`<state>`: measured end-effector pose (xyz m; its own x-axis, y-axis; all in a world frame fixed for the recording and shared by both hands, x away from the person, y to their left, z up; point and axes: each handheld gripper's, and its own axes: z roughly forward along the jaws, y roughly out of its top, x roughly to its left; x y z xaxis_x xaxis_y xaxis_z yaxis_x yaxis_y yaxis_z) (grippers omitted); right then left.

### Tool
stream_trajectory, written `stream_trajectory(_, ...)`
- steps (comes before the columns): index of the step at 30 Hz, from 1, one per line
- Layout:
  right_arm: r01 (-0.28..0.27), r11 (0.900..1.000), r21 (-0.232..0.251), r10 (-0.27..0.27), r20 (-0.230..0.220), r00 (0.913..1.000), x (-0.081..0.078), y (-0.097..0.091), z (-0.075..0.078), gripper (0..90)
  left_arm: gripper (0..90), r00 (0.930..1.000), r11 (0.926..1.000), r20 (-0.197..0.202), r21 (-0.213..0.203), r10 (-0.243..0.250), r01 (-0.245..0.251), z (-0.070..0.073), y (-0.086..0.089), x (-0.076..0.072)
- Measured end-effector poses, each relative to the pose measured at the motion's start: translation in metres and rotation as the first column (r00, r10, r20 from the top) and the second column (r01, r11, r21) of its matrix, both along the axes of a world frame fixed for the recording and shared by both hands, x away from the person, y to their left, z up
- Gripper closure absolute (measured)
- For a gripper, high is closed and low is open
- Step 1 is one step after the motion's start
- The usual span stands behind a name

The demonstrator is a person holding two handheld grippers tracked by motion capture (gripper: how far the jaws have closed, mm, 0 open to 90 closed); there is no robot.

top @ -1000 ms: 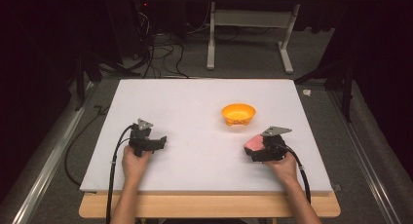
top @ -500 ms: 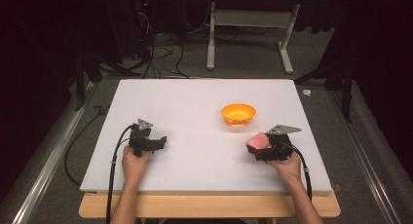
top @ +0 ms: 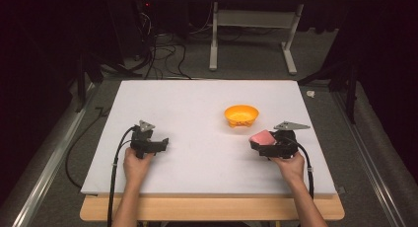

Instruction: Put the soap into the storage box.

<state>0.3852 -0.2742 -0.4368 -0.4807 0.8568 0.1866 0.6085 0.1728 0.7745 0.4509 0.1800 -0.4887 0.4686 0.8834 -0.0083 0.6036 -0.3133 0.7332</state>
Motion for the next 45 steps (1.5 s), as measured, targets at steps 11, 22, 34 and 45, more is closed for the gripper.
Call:
stream_trajectory(11,-0.007,1.0,0.002,0.007,-0.001,1.0,0.008,0.004,0.011,13.5,16.6,1.0,1.0,0.0,0.0,0.0,0.0,0.0,0.0,0.0)
stream_trajectory(22,-0.011,0.9992,0.039,0.012,-0.024,0.9997,0.023,0.009,0.02,13.5,16.6,1.0,1.0,0.0,0.0,0.0,0.0,0.0,0.0,0.0)
stream_trajectory(34,-0.013,0.9996,0.024,0.013,-0.021,0.9997,0.029,0.014,0.028,13.5,16.6,1.0,1.0,0.001,-0.001,0.0,0.0,0.0,0.0,0.0)
stream_trajectory(45,-0.006,1.0,-0.002,0.006,-0.025,0.9997,0.039,0.019,0.036,13.5,16.7,1.0,1.0,0.0,-0.001,0.0,0.0,0.0,0.0,0.0)
